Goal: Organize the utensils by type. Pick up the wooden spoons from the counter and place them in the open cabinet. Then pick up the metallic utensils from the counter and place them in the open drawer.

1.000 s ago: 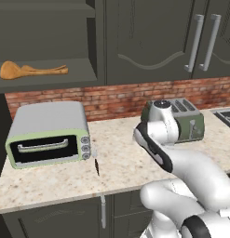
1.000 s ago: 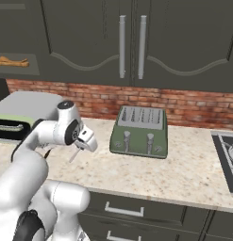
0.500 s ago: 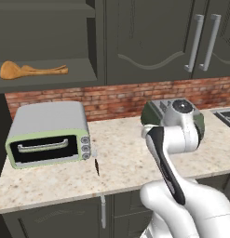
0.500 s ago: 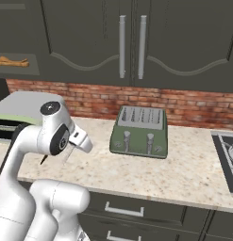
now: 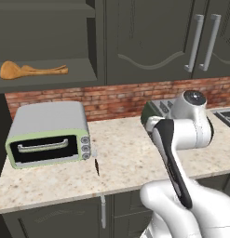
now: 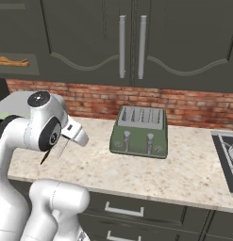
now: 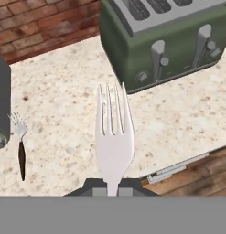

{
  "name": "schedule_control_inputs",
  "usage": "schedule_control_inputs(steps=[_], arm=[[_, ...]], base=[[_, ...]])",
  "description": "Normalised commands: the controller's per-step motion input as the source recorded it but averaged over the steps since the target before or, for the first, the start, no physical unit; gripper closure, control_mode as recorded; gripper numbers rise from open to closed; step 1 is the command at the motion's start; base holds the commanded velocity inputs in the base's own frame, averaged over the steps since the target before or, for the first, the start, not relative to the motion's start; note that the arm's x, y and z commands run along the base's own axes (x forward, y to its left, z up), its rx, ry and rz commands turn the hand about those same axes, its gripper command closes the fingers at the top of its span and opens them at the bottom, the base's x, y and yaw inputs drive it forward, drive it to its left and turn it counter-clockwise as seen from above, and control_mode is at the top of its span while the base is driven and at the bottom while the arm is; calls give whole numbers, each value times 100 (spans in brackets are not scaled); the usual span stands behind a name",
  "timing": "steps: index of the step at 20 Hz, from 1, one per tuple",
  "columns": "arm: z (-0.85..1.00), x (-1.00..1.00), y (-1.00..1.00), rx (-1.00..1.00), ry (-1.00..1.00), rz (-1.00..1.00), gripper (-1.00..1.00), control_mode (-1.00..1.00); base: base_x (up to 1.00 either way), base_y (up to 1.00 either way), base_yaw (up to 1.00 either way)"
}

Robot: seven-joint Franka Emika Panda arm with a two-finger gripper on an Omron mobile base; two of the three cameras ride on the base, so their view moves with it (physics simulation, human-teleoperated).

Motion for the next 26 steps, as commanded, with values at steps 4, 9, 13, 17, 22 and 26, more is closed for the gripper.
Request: schedule_control_inputs(steps=[4, 9, 13, 17, 22, 26], arm=[[53, -9, 0, 0, -5, 3, 100, -100], [32, -13, 0, 0, -8, 4, 100, -100], [12, -21, -4, 0, -12, 4, 100, -100], [4, -24, -5, 0, -15, 3, 100, -100], [18, -25, 0, 0, -14, 2, 100, -100], [37, -24, 0, 0, -4, 0, 100, -100]], base=[[0, 0, 0], [0, 0, 0], [0, 0, 0], [0, 0, 0], [0, 0, 0], [0, 0, 0]])
